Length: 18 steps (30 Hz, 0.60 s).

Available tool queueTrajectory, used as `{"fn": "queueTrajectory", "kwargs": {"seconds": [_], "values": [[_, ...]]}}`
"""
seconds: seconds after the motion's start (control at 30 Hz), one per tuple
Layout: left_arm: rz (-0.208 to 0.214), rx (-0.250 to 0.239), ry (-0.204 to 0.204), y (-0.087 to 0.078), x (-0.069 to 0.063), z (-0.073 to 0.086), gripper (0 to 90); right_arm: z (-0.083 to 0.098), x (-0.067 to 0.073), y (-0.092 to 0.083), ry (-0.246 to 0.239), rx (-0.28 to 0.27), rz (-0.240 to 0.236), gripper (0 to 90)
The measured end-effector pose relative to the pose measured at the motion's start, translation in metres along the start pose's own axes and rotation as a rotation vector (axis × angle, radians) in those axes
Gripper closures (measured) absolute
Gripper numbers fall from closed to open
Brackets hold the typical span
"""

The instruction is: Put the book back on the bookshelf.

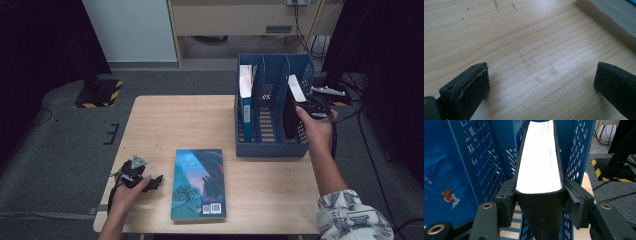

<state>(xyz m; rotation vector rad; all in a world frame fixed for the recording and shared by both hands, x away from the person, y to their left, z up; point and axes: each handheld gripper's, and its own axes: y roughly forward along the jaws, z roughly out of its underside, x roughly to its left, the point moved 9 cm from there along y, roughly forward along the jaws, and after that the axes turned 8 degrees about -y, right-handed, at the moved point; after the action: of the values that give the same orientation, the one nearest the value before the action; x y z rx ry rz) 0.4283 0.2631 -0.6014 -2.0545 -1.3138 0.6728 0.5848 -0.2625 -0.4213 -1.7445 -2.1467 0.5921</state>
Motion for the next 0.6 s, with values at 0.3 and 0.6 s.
{"fn": "queueTrajectory", "kwargs": {"seconds": [0.3,0.6], "values": [[0.0,0.0,0.001,0.0001,-0.0001,-0.0001,0.0,-0.0012,0.002,0.0001,-0.022,-0.004,0.01,48.1],[0.002,0.0,0.002,0.0002,-0.0003,-0.0002,0.0,-0.0062,0.0082,0.005,-0.077,0.005,0.036,49.1]]}}
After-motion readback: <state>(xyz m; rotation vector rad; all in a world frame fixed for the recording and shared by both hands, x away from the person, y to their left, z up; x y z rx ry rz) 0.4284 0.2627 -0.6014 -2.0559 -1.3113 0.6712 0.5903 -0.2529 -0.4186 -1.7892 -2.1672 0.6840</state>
